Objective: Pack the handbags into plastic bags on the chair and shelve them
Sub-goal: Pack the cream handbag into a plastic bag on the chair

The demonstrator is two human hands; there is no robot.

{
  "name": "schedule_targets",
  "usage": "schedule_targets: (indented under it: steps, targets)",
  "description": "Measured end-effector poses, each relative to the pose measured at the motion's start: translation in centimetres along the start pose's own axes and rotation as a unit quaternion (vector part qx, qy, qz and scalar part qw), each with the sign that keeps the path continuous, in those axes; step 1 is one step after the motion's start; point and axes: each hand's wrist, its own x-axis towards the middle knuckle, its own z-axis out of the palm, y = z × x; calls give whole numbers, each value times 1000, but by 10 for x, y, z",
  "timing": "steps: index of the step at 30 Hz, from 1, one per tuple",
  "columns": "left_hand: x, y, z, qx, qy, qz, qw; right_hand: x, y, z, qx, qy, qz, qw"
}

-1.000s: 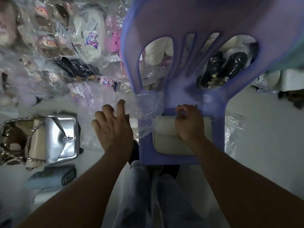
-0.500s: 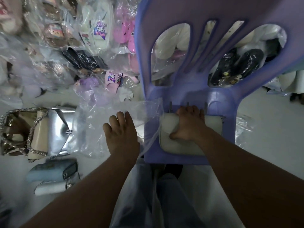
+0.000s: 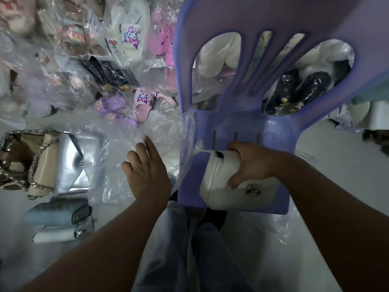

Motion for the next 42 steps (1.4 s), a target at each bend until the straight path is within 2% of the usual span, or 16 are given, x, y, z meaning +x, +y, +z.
schedule_targets:
  steps: [5,8,13,18,21,23,25,31,34,37,40,42]
  targets:
    - [-7,4,-2,-14,12,9,1000,-26,-1,-26,143,44,-40,988]
    - [-10,15,-5,-91,45,-2,995,-29,-7,-27,181,112,-56,975]
    - [1,21,-19,-246,112,57,961,-17,-13,-17,228,164,-78,957]
    - [16,20,-37,-357,134,24,924,-1,-19,-5,189,163,-84,965]
    - [21,25,-53,-382,150,7,912,-1,-24,-1,167,181,-70,967]
    - [22,31,-69,-407,168,7,898,-1,-28,3,163,194,-56,966]
    - [22,39,-84,-432,181,43,883,0,-34,10,168,214,-38,962]
    - [20,41,-95,-369,243,265,857,9,-35,17,196,276,-1,941]
    - [19,31,-87,-310,271,338,846,7,-30,14,243,335,26,910]
    - [20,23,-75,-255,285,379,842,7,-23,16,264,359,23,895]
    - [14,17,-70,-246,288,354,855,8,-19,19,295,367,2,882]
    - [6,15,-66,-249,316,356,843,5,-21,17,310,384,-6,870]
